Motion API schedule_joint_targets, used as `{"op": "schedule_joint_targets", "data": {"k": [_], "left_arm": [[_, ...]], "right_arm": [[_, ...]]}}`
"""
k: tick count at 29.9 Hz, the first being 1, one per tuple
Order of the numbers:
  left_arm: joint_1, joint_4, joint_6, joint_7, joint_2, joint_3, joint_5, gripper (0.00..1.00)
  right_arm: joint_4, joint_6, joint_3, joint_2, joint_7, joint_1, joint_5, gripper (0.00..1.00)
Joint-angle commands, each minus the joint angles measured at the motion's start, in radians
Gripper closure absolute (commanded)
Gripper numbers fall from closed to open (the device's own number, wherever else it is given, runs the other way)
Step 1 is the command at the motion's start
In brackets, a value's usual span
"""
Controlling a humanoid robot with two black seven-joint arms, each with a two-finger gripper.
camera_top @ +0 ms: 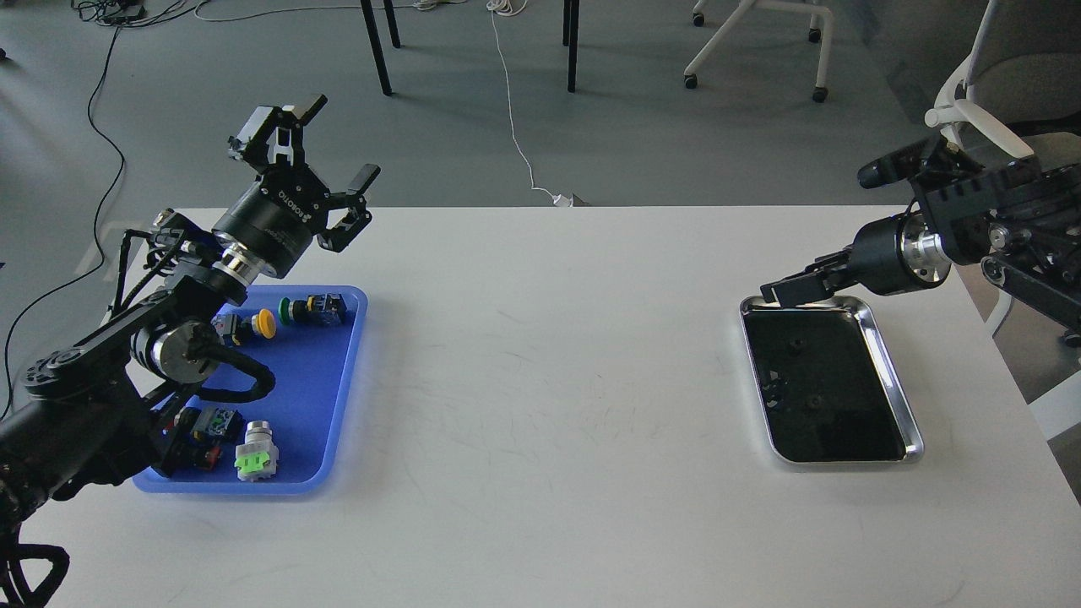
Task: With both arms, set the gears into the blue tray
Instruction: 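Lower the right gripper into the metal tray and grasp the small black gear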
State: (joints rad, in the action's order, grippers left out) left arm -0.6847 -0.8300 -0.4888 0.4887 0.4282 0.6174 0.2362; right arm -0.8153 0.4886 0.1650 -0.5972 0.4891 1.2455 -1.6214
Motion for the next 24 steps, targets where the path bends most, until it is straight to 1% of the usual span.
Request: {"op": "schedule_joint_targets", "data": {"k": [1, 4, 7, 13, 17, 21, 24], "left_arm": [[0.001, 0.0, 0.0, 0.0, -0.011, 0.001, 0.0, 0.0], [-0.001, 0.0, 0.0, 0.0, -0.012, -0.001, 0.0, 0.0], [-0.001, 0.0, 0.0, 0.0, -0.009, -0.001, 0.0, 0.0], [-0.001, 0.0, 0.0, 0.0, -0.002, 0.001, 0.0, 0.0], [-0.001, 0.0, 0.0, 0.0, -0.002, 0.001, 0.0, 0.0], [-0.001, 0.0, 0.0, 0.0, -0.005, 0.001, 0.0, 0.0], [-0.001, 0.0, 0.0, 0.0, -0.005, 0.001, 0.0, 0.0]], "right_arm": [[0.062, 0.0, 0.074, 0.054, 0.0, -0.003, -0.005, 0.01], [0.114, 0.0, 0.155, 0.106, 0.0, 0.0, -0.005, 0.04], [0.137, 0.0, 0.2, 0.123, 0.0, -0.001, -0.005, 0.07], [0.166, 0.0, 0.208, 0.126, 0.0, -0.015, -0.005, 0.1], [0.176, 0.0, 0.208, 0.126, 0.0, -0.017, -0.005, 0.16], [0.211, 0.0, 0.208, 0.151, 0.0, -0.041, -0.002, 0.27], [0.226, 0.0, 0.206, 0.161, 0.0, -0.046, 0.002, 0.28]]}}
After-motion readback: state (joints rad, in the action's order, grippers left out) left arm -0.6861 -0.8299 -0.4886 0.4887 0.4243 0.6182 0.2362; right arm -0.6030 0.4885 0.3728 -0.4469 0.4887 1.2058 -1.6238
